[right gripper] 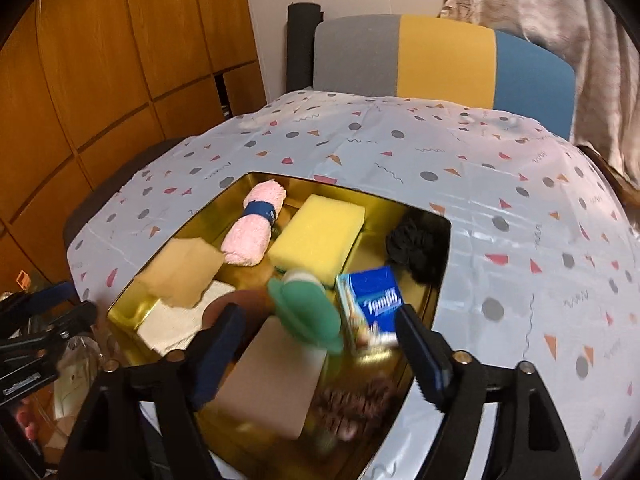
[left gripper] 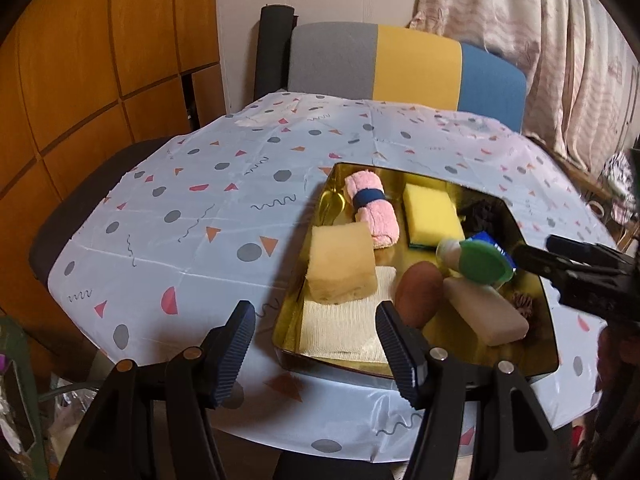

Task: Organize rigid objects
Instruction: 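Carry the green hat-shaped brush into the gold tray with the right tool, then open the right tool and withdraw both tools from the tray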

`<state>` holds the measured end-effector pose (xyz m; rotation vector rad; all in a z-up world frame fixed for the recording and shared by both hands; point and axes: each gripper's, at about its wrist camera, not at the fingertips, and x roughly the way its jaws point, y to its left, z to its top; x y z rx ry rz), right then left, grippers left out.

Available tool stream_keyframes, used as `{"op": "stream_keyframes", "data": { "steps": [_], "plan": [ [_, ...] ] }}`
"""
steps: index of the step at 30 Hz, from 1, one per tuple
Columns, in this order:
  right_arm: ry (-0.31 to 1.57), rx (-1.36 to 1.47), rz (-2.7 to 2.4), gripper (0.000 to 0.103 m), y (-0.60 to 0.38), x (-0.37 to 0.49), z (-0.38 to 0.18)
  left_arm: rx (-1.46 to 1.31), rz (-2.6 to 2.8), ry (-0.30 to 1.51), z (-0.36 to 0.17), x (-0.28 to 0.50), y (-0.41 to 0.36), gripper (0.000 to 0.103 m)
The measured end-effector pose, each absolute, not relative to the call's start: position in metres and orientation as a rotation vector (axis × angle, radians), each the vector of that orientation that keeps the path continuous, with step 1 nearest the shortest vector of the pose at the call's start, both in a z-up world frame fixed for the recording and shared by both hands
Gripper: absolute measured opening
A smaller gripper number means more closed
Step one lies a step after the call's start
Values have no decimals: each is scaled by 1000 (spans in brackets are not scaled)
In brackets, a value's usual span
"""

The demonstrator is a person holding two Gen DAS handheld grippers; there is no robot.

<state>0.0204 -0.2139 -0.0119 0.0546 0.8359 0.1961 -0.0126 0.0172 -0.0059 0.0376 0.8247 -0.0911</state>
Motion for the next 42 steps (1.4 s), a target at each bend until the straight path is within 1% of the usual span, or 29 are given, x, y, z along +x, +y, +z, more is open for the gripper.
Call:
{"op": "stream_keyframes", "data": {
  "steps": [2, 5, 10, 12, 16, 17, 18, 20, 28, 38, 42],
  "plan": [
    [845, 39, 156, 86, -212, 14, -17, 69, -68, 812, -5, -15, 11, 63],
    [884, 27, 119, 86, -210, 10, -29, 104, -45, 787, -2, -18, 6, 63],
    [950, -78, 136, 85, -187, 0, -56, 122, -49, 777, 3, -20, 3, 63],
    [941, -66, 175, 85, -181, -7, -55, 123, -41, 782, 3, -19, 3, 63],
    [874, 3, 173, 85, -187, -19, -36, 113, -23, 811, 2, -14, 4, 63],
    [866, 21, 170, 88, -189, -20, -31, 113, -16, 820, 1, -12, 4, 63],
    [858, 39, 159, 94, -192, -21, -26, 113, -10, 828, 1, -10, 3, 63],
    [845, 47, 117, 103, -191, -20, -16, 112, 1, 846, 2, -6, 2, 63],
    [854, -2, -52, 103, -176, -8, 11, 117, 37, 873, 17, 9, 1, 63],
    [967, 57, -177, 103, -173, 4, 12, 132, 62, 907, 23, 22, 2, 63],
    [971, 74, -182, 103, -172, 3, 14, 139, 63, 924, 19, 22, 1, 63]
  ]
}}
